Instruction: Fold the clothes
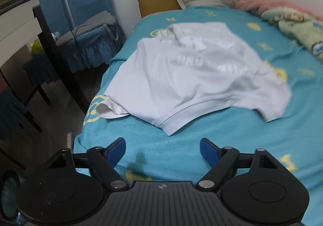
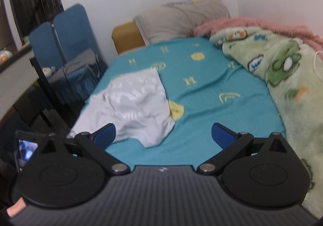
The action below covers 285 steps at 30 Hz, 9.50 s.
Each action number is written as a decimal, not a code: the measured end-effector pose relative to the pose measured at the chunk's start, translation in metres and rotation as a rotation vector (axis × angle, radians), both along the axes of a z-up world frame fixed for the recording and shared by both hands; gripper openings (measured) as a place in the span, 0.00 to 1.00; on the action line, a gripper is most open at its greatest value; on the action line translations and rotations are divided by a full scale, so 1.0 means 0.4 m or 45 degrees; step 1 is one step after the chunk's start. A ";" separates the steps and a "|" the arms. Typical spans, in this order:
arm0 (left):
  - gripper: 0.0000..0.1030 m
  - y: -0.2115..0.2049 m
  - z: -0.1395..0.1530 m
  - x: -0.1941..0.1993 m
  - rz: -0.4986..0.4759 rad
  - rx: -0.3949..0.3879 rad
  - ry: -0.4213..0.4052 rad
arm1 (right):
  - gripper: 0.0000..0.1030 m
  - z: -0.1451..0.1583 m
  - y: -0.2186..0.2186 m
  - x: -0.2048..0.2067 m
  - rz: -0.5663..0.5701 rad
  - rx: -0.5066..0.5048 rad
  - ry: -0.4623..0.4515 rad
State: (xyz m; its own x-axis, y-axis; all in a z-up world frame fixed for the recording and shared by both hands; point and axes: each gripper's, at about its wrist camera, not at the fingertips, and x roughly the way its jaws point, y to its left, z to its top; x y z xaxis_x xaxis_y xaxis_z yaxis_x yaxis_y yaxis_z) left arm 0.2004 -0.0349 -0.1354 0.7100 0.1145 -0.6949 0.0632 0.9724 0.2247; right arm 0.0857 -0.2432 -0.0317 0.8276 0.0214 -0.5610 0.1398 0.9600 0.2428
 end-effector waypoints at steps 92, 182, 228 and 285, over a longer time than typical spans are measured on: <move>0.05 0.064 0.224 -0.301 -0.330 -0.483 -0.389 | 1.00 -0.169 0.047 0.103 0.025 0.184 -0.229; 0.69 0.186 0.410 -0.323 0.345 -0.509 -0.778 | 0.78 0.041 -0.002 -0.029 -0.270 -0.057 -0.370; 0.69 0.108 1.187 -0.306 0.236 -0.423 -0.993 | 0.80 0.763 0.040 -0.152 -0.272 -0.247 -0.726; 0.90 0.181 0.281 -0.086 0.089 -0.547 -0.215 | 0.79 0.113 -0.120 -0.021 -0.027 0.063 -0.204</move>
State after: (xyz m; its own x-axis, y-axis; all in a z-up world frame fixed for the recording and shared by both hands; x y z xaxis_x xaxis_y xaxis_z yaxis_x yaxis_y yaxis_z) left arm 0.1658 0.0375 -0.0228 0.8182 -0.1068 -0.5649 -0.0086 0.9802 -0.1978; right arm 0.0772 -0.2911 0.0136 0.9068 0.0277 -0.4206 0.1153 0.9435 0.3107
